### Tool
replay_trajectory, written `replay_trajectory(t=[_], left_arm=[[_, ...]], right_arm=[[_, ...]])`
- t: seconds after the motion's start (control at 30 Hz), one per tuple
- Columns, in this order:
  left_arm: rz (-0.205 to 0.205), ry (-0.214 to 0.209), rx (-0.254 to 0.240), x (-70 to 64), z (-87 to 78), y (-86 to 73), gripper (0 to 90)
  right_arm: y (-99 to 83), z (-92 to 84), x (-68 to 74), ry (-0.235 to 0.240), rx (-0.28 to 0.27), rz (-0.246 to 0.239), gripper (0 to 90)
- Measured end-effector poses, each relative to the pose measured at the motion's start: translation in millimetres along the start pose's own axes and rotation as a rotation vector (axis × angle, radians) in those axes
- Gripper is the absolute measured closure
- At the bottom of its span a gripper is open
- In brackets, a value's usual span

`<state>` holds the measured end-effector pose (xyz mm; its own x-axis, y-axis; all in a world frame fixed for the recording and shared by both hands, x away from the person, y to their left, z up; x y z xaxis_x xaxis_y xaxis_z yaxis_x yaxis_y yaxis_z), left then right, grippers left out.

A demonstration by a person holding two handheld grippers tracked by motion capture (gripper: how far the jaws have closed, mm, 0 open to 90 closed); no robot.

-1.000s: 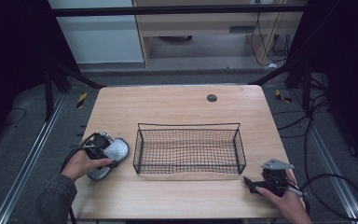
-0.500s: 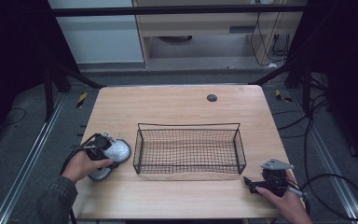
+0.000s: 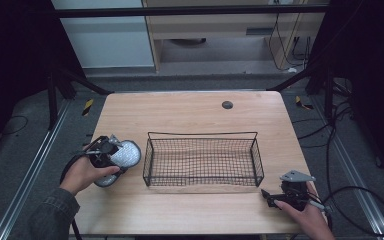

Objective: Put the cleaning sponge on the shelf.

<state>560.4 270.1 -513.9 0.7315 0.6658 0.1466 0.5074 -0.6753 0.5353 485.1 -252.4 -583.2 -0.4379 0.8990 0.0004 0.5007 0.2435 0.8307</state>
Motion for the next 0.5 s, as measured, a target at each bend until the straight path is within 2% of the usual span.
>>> replay_trajectory(t=[0.23,0.37,0.5], left_arm=[[0.046,0.013,-0.027,-4.4,-15.9,14.4,10.0],[0.092,0.022,-0.042,-8.2,-28.7,27.3,10.1],[0.116,0.027,-0.060,-11.1,-37.9,38.9,10.2]], right_arm=[[0.0,0.1,-0.2,0.000,0.000,-0.002,0.5],[0.0,0.1,-0.1,0.000,0.000,-0.002,0.5],[0.0,0.1,-0.1,0.000,0.000,-0.002,0.5]])
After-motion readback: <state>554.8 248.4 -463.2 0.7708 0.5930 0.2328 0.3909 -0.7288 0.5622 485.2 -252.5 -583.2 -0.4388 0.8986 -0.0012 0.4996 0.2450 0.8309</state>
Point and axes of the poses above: each handheld gripper's, and its own axes: z roughly forward along the jaws, y roughly out of its top, x roughly to its left, the point moved 10 cm from there along z, roughly forward along the jaws, and after that the axes turned 10 degrees about -x, right-handed, at the moved point
